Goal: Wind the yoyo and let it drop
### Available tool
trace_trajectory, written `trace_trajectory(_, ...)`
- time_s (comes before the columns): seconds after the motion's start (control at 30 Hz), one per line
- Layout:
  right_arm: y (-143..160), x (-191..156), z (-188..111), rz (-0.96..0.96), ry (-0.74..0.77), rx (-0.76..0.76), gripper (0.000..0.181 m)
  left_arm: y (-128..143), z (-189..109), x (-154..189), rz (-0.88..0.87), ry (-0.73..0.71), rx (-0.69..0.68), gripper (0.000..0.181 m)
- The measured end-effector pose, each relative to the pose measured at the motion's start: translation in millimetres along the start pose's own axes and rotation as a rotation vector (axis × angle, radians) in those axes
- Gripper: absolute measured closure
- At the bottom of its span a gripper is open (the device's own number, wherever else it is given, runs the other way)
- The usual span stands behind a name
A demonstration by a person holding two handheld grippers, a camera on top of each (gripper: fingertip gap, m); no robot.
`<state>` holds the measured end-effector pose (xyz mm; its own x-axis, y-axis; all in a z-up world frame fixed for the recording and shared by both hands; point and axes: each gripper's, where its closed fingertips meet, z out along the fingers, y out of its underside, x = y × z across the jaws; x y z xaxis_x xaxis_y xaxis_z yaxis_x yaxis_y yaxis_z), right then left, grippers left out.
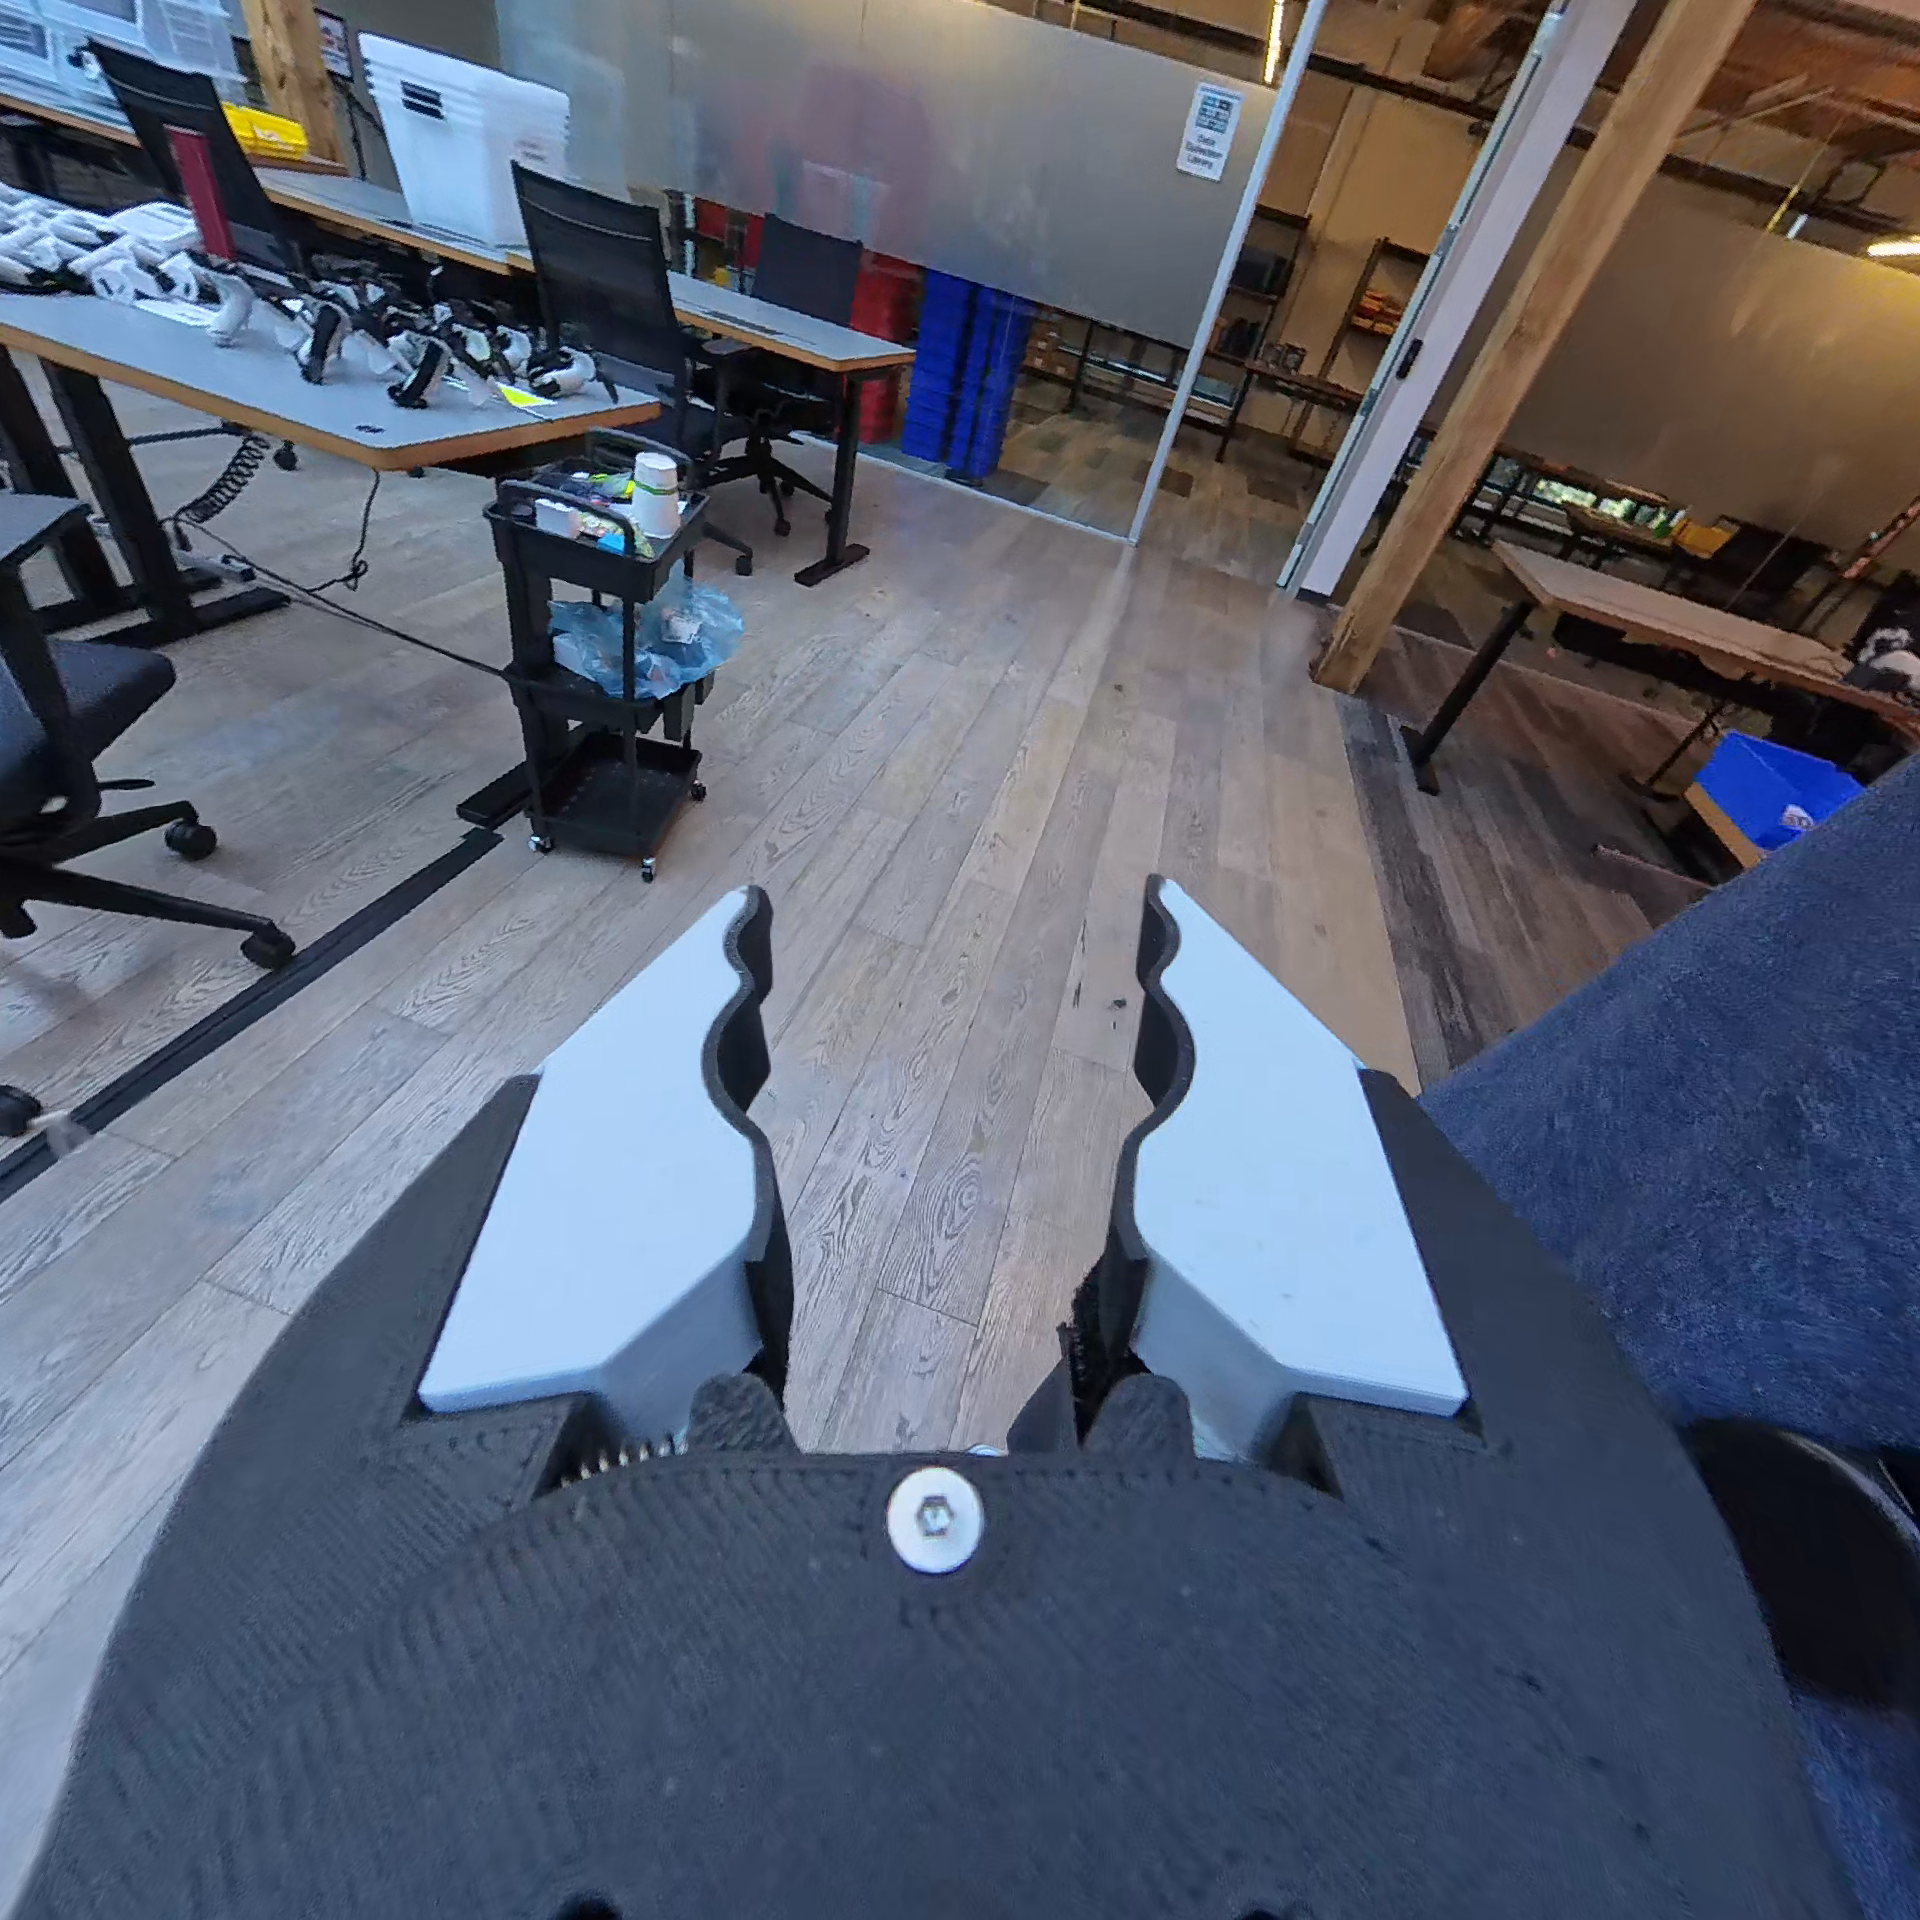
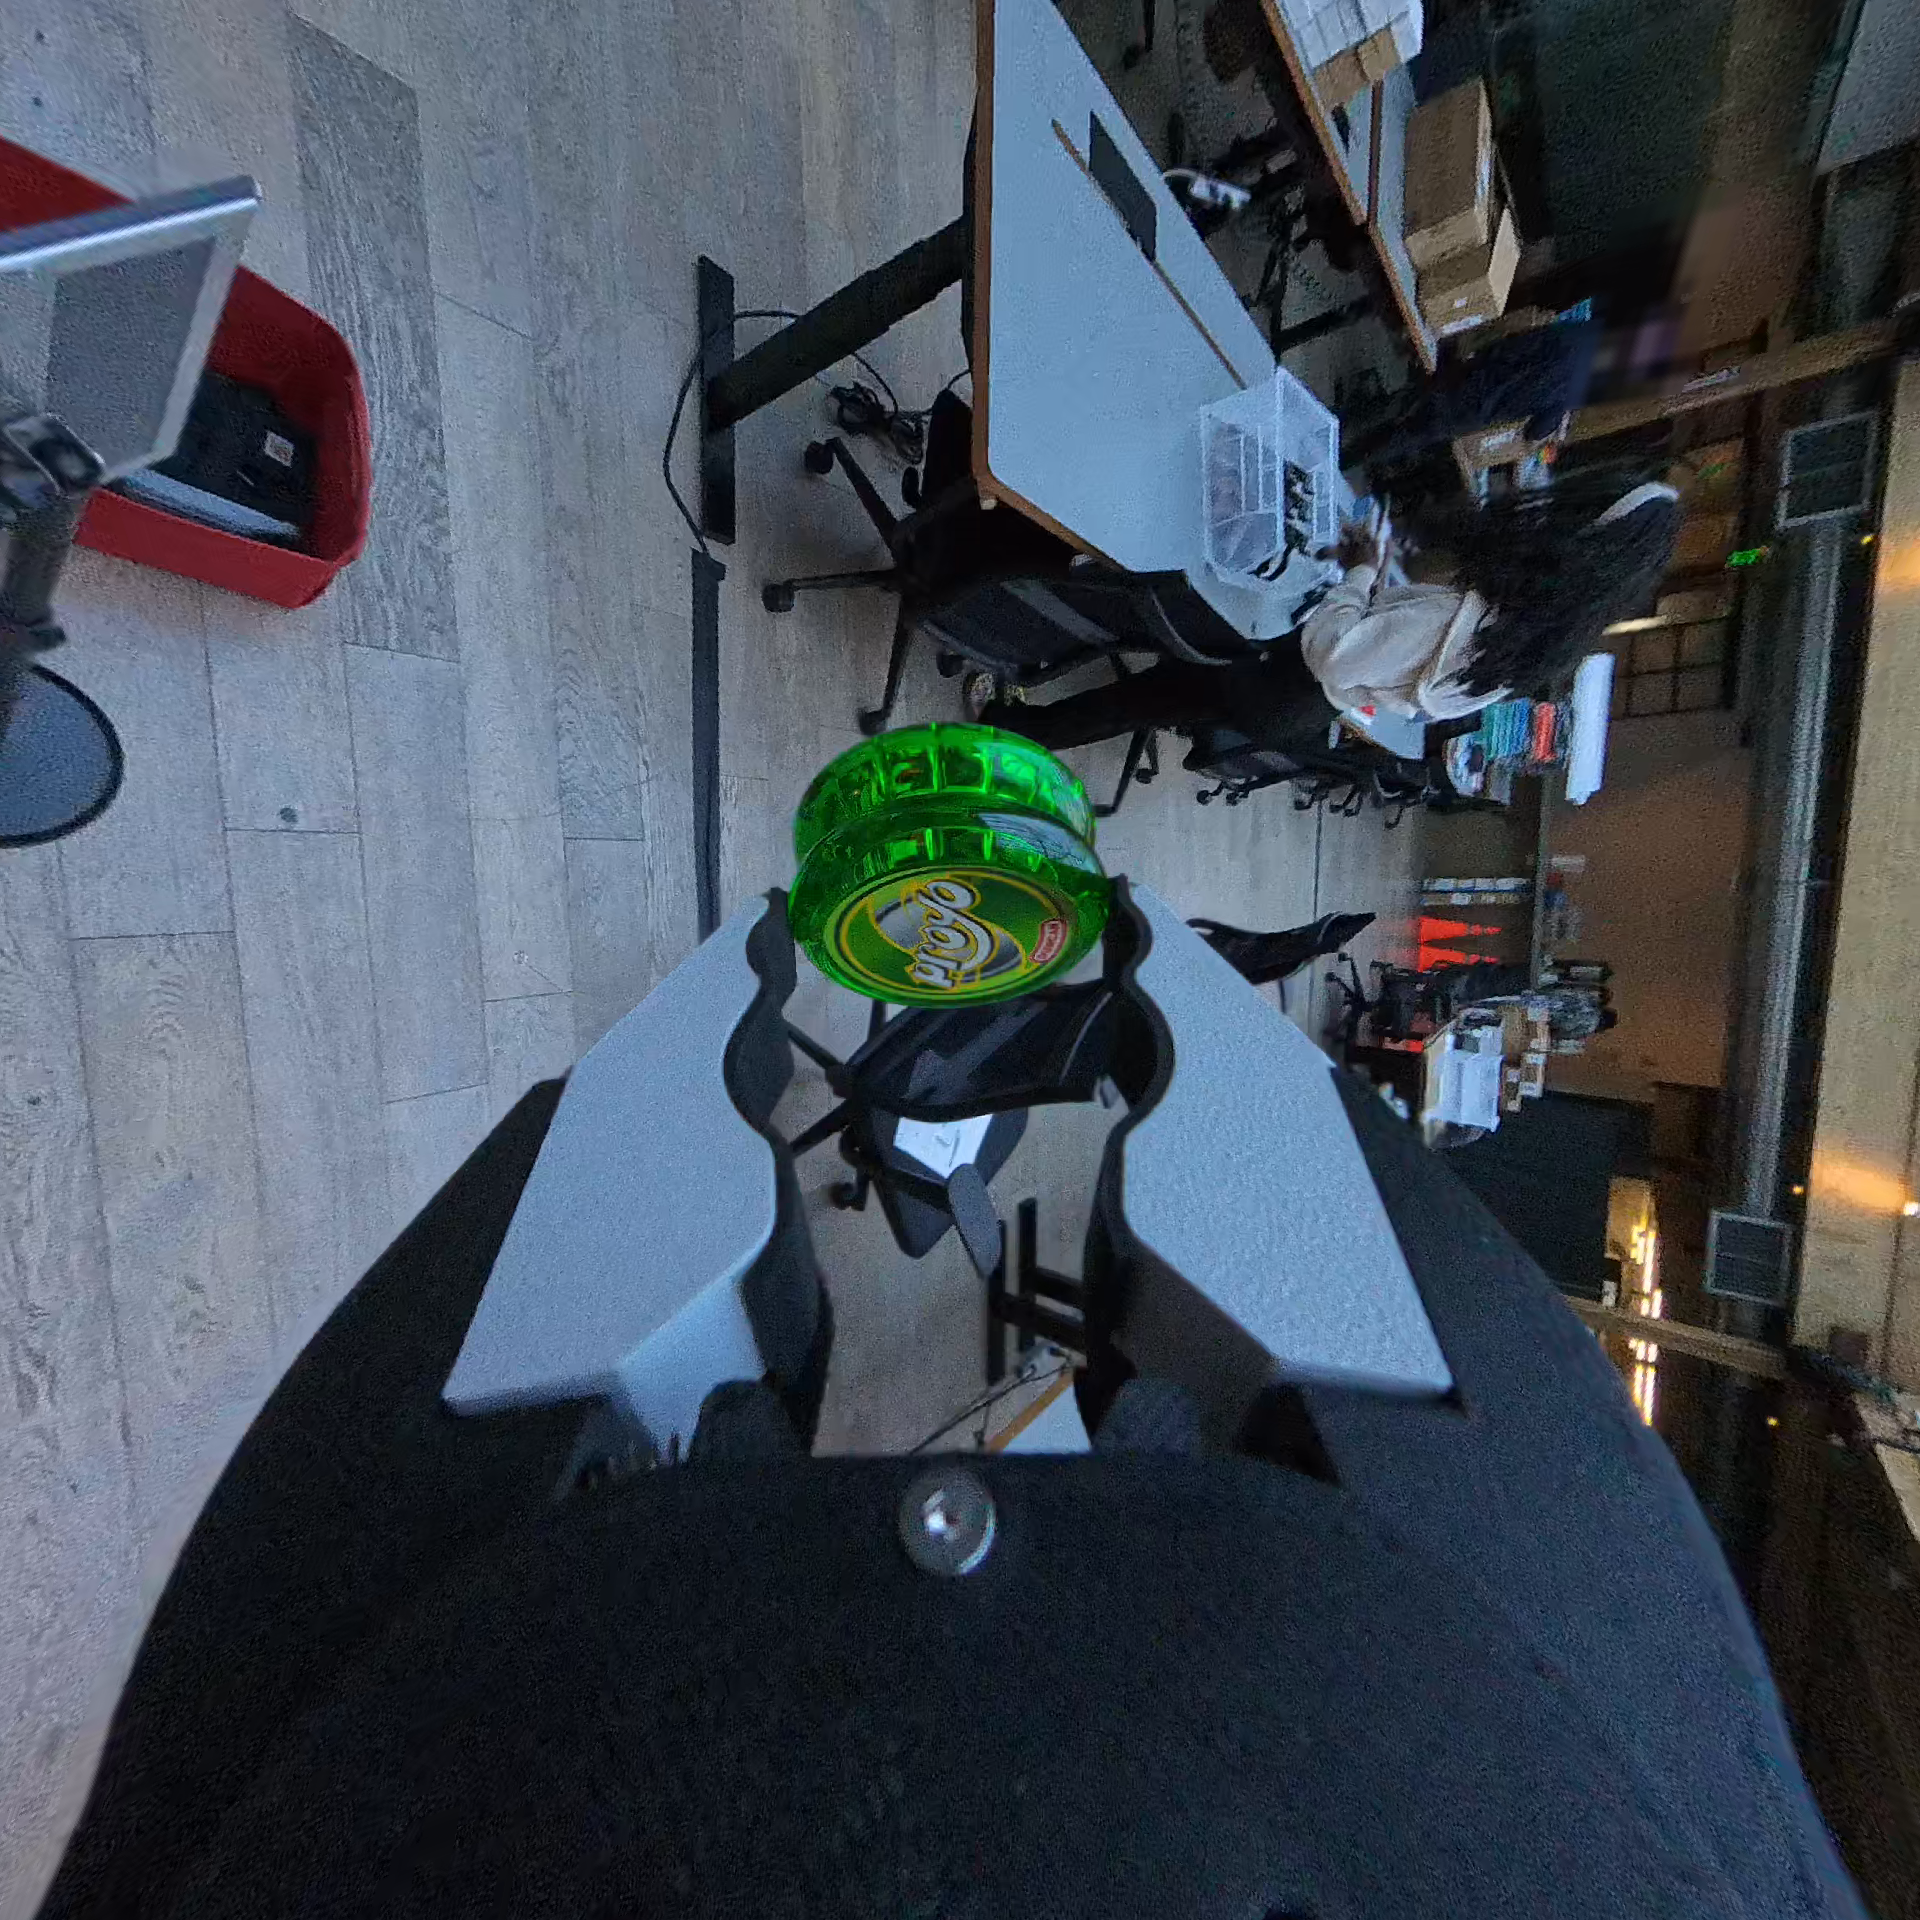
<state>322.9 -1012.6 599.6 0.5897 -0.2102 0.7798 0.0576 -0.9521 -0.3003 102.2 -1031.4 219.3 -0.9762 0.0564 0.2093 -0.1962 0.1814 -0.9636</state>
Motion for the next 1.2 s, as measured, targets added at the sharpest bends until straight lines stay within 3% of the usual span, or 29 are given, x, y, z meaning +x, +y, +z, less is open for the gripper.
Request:
trace_trajectory(0.13,-58.1,13.2,-91.7,-0.287,0.198,0.192,0.122,-8.2,18.7,21.7,0.049,0.059,0.027,0.114)
trace_trajectory(0.23,-71.1,44.3,-201.7,-0.289,0.476,0.406,0.122,-7.2,35.8,34.6,0.04,0.118,-0.01,0.112)
trace_trajectory(0.3,-19.9,81.7,-272.9,-0.099,0.677,0.522,0.123,-7.3,46.0,43.0,0.065,0.143,-0.04,0.111)
trace_trajectory(0.37,88.3,111.3,-312.7,0.237,0.836,0.62,0.122,-8.2,53.9,53.2,0.091,0.172,-0.07,0.111)
trace_trajectory(0.4,151.8,112.8,-312.3,0.455,0.844,0.7,0.123,-8.3,57.2,58.6,0.098,0.189,-0.086,0.111)
trace_trajectory(0.47,277.8,87.3,-267.8,0.939,0.755,0.88,0.123,-7.2,62.9,70.2,0.093,0.229,-0.126,0.111)
trace_trajectory(0.57,421.0,-23.3,-142.2,1.641,0.62,1.175,0.124,-4.2,68.5,90.9,0.077,0.307,-0.201,0.11)
trace_trajectory(0.6,447.9,-77.6,-91.2,1.833,0.582,1.222,0.123,-2.8,69.6,97.8,0.08,0.329,-0.225,0.11)
trace_trajectory(0.67,469.4,-202.4,14.2,2.212,0.48,1.261,0.123,3.1,71.0,110.1,0.093,0.364,-0.266,0.111)
trace_trajectory(0.73,451.6,-331.0,109.1,2.602,0.337,1.319,0.123,14.1,70.4,118.6,0.092,0.381,-0.305,0.111)
trace_trajectory(0.8,406.4,-437.6,180.8,2.98,0.163,1.38,0.123,29.8,65.7,122.7,0.048,0.384,-0.341,0.11)
trace_trajectory(0.87,350.7,-494.3,219.5,3.179,-0.06,1.399,0.123,48.1,55.4,121.8,-0.046,0.382,-0.369,0.11)
trace_trajectory(0.93,307.9,-498.2,228.4,3.172,-0.289,1.465,0.123,63.5,42.2,113.5,-0.167,0.366,-0.38,0.111)
trace_trajectory(1.0,273.4,-476.5,221.2,3.068,-0.551,1.548,0.122,71.8,28.9,100.2,-0.289,0.344,-0.368,0.112)
trace_trajectory(1.07,249.0,-453.9,206.5,2.938,-0.709,1.587,0.123,71.1,17.6,84.1,-0.368,0.312,-0.33,0.114)
trace_trajectory(1.2,218.7,-425.6,162.8,2.746,-1.135,1.72,0.122,63.9,1.8,49.6,-0.32,0.189,-0.276,0.115)
